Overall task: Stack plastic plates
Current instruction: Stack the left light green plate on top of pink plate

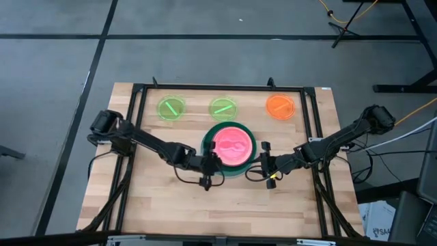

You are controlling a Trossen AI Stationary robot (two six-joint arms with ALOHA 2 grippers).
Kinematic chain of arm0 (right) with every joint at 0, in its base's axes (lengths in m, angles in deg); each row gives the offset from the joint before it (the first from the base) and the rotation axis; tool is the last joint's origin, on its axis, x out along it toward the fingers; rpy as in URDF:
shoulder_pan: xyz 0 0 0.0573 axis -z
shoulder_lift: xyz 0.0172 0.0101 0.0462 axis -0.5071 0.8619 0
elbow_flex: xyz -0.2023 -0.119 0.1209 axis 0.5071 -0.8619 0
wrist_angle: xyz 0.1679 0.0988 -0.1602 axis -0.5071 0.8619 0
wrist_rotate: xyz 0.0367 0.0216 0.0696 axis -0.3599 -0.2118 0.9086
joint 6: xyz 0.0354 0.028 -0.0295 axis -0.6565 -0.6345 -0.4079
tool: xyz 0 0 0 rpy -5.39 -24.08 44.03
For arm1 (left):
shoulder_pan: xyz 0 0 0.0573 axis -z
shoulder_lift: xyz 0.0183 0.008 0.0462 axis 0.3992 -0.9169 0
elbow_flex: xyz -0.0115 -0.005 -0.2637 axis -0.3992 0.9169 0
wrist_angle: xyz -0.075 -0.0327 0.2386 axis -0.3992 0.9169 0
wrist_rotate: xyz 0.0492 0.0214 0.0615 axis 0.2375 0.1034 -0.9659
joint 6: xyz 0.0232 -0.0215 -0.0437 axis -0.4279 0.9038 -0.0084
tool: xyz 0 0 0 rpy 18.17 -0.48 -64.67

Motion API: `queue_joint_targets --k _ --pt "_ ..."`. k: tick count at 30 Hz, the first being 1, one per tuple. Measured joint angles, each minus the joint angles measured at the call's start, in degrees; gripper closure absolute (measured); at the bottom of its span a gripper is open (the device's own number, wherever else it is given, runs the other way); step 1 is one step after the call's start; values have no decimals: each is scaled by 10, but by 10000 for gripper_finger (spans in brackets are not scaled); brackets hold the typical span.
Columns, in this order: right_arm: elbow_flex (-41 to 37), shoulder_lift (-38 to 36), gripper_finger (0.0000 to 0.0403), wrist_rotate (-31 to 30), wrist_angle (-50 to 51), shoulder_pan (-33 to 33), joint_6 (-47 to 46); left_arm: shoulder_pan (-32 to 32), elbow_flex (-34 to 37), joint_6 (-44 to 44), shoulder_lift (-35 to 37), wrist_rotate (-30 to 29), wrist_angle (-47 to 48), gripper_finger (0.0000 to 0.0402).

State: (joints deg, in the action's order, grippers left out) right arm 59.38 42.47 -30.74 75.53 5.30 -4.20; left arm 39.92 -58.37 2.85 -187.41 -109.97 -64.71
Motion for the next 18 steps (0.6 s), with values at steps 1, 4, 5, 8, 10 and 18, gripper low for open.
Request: queue_joint_targets --k 1,4,5,8,10,18 --pt "0 0 265 0 2 0 -1 3 0 1 9 -1 12 292" --pt "0 0 265 0 10 0 -4 10 0 12 37 5 52 291" --pt "-1 0 265 0 9 0 -5 12 1 13 45 14 60 291" --pt "-5 0 265 0 9 0 -5 13 18 16 69 32 70 291" --pt "-6 0 265 0 10 0 -10 12 33 24 85 30 69 291" --pt "-6 0 265 0 10 0 -14 -14 124 63 157 23 69 291"
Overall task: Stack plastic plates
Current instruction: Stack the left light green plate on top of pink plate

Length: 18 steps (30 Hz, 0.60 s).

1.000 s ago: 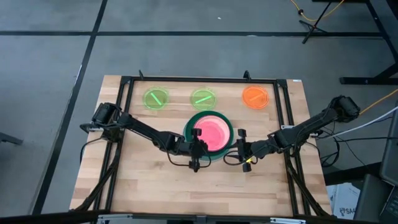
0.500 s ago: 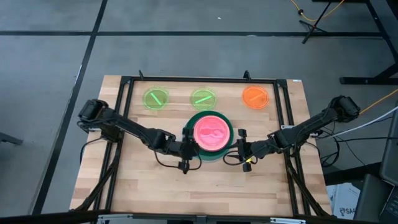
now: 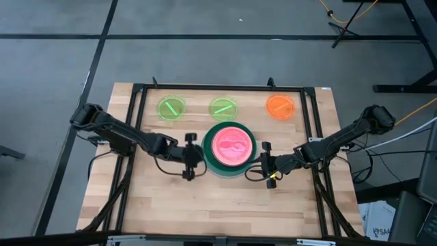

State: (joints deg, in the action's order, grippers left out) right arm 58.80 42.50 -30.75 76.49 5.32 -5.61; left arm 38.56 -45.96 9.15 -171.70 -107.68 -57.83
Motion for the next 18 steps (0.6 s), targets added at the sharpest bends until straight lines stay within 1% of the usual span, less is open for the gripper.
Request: queue_joint_targets --k 6,9,12,18 --pt "0 0 265 -12 -2 0 2 -48 74 29 71 -15 1 291" --pt "0 0 265 -21 -4 0 3 -72 104 40 97 -57 0 291" --pt "0 0 265 -21 -6 0 2 -100 124 43 100 -85 1 291" --pt "0 0 265 -21 -20 0 7 -161 143 44 86 -93 8 291"
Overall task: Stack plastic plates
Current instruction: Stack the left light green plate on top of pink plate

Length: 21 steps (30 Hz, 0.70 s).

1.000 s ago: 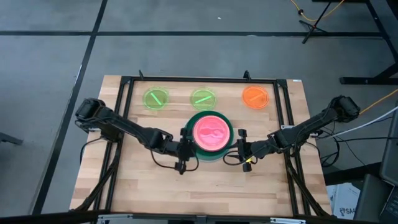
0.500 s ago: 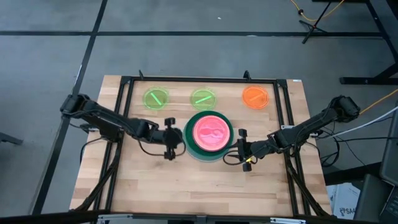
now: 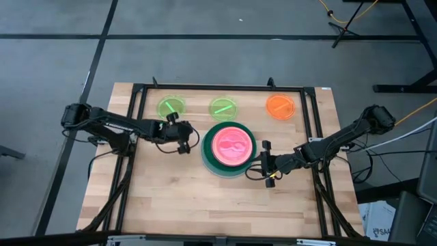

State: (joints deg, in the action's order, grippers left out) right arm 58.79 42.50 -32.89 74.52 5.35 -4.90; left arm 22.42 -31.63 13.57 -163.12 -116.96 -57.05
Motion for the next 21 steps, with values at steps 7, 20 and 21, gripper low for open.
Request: queue_joint_targets --k 7,20,21 --pt "0 0 265 0 -3 0 9 -89 0 23 -8 14 20 289" --pt "0 0 265 0 -1 0 10 -230 0 12 -19 110 36 230" --pt "0 0 265 0 -1 0 9 -237 0 10 -20 111 36 230"
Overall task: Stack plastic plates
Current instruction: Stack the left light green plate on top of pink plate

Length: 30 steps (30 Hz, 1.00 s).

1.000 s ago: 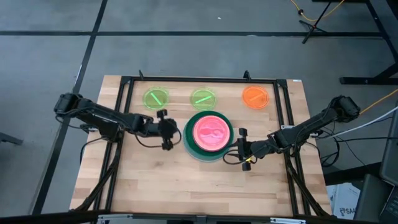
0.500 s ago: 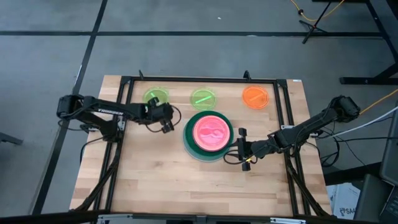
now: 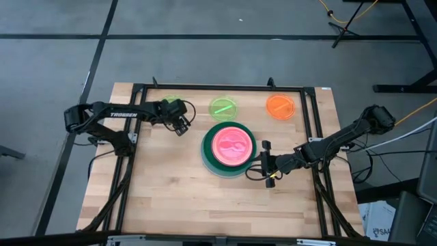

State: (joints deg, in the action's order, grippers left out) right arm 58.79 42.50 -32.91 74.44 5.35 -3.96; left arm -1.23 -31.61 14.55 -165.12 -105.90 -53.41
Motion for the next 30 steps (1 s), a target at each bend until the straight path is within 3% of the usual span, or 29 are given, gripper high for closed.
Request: queue_joint_targets --k 8,15,22,30 --pt "0 0 265 0 1 0 0 -34 -1 -42 -45 9 -3 233" --pt "0 0 265 0 1 0 0 -35 -1 -75 -93 -50 -11 233" --pt "0 0 265 0 1 0 0 -35 -2 -91 -121 -57 -25 234" --pt "0 0 265 0 2 0 0 -34 -2 -91 -124 -54 -26 289"
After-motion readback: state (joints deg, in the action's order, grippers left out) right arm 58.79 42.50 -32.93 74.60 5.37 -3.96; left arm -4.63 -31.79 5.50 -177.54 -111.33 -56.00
